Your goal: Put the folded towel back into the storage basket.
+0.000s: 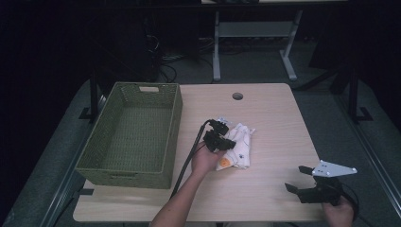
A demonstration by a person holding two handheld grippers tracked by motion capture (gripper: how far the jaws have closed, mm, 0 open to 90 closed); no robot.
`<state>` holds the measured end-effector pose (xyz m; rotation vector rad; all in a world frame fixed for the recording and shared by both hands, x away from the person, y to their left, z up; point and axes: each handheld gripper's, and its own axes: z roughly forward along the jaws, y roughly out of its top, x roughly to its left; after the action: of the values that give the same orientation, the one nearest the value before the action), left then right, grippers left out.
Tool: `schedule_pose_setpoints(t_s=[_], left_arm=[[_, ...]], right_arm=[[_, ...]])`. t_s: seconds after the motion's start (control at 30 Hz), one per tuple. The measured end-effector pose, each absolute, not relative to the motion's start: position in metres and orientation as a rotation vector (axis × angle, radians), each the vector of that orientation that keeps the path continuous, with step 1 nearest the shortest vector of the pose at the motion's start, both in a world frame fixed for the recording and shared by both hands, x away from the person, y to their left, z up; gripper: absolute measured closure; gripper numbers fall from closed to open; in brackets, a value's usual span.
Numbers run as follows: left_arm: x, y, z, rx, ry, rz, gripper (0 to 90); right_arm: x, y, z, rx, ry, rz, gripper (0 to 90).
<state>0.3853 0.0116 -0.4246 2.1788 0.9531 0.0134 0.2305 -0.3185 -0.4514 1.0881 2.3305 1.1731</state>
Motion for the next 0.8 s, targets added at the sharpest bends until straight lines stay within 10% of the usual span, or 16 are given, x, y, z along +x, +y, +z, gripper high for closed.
schedule_pose_setpoints(t_s=[0.8], left_arm=[[0.361,0.039,-0.389,2.040,0.858,-0.303,81.9]], right_arm=[[0.229,-0.327,-0.450,1.117,2.277,1.248,13.5]])
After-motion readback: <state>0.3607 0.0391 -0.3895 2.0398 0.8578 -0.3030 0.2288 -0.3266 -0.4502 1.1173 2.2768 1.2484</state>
